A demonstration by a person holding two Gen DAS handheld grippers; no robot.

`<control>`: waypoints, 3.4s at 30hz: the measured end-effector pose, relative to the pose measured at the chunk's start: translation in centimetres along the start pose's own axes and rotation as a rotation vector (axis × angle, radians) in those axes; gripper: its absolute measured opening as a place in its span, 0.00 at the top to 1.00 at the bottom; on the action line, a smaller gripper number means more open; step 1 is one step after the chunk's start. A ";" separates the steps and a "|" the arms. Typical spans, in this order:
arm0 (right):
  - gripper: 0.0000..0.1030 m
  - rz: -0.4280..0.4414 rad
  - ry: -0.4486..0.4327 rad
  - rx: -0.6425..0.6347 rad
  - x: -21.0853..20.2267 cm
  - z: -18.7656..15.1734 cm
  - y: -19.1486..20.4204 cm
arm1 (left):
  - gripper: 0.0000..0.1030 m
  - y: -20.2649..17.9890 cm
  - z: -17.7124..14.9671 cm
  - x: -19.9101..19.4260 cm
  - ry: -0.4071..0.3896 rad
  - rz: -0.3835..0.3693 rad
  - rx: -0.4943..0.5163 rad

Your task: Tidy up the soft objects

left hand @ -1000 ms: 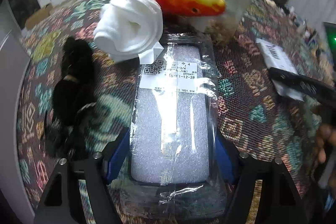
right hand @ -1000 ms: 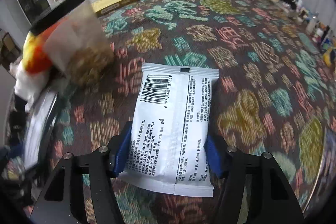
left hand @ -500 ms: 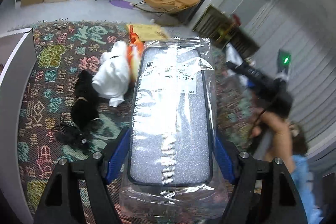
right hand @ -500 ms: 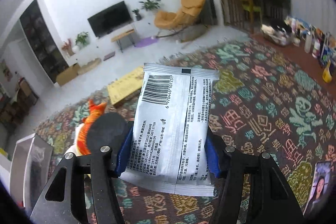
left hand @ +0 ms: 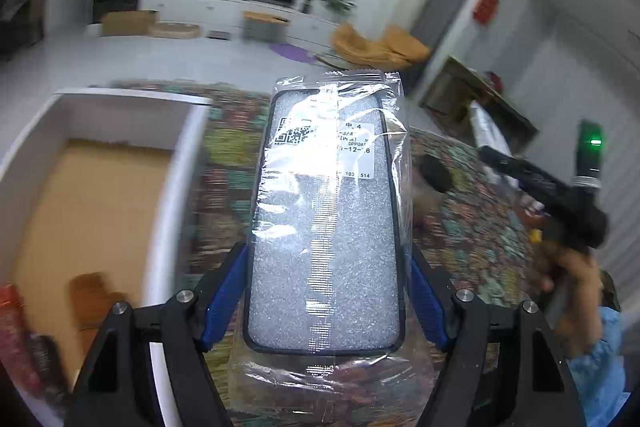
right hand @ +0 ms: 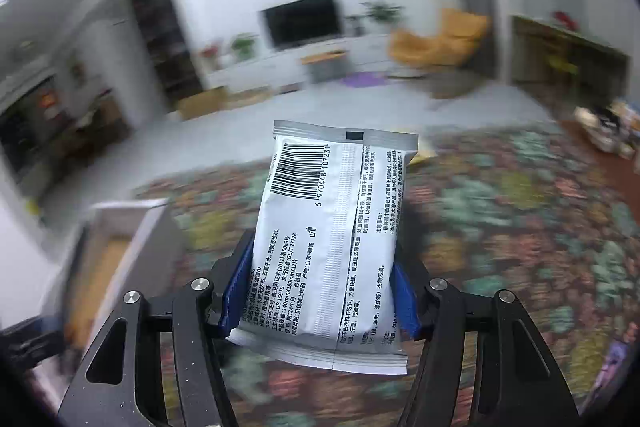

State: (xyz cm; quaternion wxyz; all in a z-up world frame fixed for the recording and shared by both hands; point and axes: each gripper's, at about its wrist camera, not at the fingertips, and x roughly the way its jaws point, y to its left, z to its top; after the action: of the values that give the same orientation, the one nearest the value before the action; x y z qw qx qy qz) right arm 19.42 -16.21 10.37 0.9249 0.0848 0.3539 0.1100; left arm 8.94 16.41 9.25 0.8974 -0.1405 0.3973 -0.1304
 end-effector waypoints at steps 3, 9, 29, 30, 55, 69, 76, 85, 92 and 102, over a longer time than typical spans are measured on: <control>0.39 0.128 0.047 -0.028 0.3 -0.9 5.6 | 0.28 3.2 -0.7 -2.4 -0.025 0.080 -0.014; 0.38 0.409 0.205 -0.101 2.6 -4.4 19.3 | 0.28 11.8 -3.0 -7.7 -0.057 0.227 -0.138; 0.12 -0.059 0.241 -0.253 7.2 -16.8 6.9 | 0.04 6.0 -6.3 -4.6 -0.126 0.224 -0.115; 0.12 -0.101 0.249 -0.245 7.4 -17.3 5.3 | 0.04 4.1 -6.5 -3.7 -0.113 0.194 -0.086; 0.07 -0.286 0.240 -0.033 8.2 -20.0 -4.6 | 0.00 -3.3 -12.8 18.2 0.108 0.200 0.144; 0.07 -0.286 0.240 -0.032 8.3 -20.0 -4.6 | 0.00 -4.0 -12.8 18.4 0.124 0.245 0.178; 0.06 -0.286 0.240 -0.032 8.3 -20.0 -4.6 | 0.00 -4.1 -12.8 18.4 0.127 0.253 0.185; 0.06 -0.287 0.240 -0.032 8.3 -20.0 -4.6 | 0.00 -4.2 -12.8 18.4 0.128 0.257 0.188; 0.06 -0.287 0.240 -0.032 8.3 -20.0 -4.6 | 0.00 -4.2 -12.8 18.4 0.128 0.255 0.187; 0.06 -0.288 0.240 -0.032 8.2 -20.0 -4.6 | 0.00 -2.2 -12.4 15.5 0.029 0.135 0.079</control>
State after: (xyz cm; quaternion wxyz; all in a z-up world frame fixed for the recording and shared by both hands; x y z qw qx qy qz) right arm 12.56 -16.89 -10.68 0.8835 0.0048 0.4684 -0.0087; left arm 9.44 7.17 -8.39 0.9032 -0.0760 0.4134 -0.0871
